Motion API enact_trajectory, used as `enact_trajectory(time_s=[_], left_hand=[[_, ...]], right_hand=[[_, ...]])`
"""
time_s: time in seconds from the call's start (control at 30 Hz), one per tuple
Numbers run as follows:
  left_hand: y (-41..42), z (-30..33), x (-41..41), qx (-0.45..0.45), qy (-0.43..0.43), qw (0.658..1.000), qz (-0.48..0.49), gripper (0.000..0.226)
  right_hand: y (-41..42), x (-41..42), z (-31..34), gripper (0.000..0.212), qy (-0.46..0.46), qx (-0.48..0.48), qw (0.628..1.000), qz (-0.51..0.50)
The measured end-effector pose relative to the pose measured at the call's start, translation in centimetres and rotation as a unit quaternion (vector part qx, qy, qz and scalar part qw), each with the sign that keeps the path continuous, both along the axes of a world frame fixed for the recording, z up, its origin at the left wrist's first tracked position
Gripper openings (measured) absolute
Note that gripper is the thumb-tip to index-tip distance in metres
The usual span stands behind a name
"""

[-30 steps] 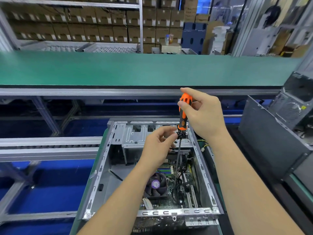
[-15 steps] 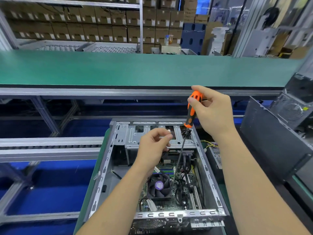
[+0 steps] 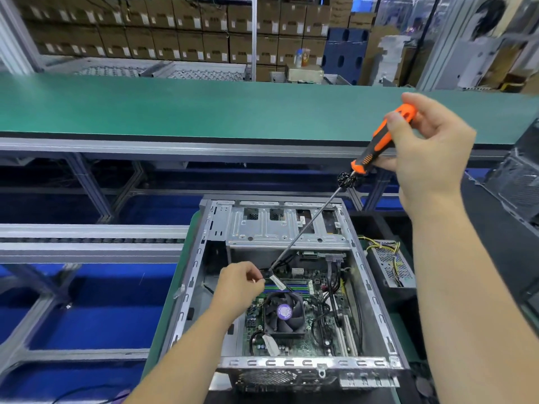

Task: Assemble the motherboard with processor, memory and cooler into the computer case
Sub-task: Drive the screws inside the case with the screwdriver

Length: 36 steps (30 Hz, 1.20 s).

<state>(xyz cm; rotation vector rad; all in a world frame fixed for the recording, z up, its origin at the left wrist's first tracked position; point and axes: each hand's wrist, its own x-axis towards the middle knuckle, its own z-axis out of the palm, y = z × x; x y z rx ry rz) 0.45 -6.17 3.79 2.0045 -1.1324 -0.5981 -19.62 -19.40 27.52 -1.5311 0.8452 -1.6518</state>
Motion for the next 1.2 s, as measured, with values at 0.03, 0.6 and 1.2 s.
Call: enact_trajectory(time_s=[0.03,0.6,1.2], left_hand=[[0.0,-0.1,-0.1,-0.005,-0.004,1.000,-0.010,0.022],[-0.4,-1.1,-0.4,-0.087,0.029,0.995,-0.046,0.024],[-0.6,-1.5,-0.2,-0.073,0.026,0.996,-0.054,0.025]], right_hand=[[0.1,0.2,-0.2,0.024,-0.003,0.004,1.000,0.003],[0.2,0.7,-1.5,0.025,0.017,0.006,1.000,-0.006],[0.4,1.1,-1.5,0.024,0.032,0.002,0.999,0.019]])
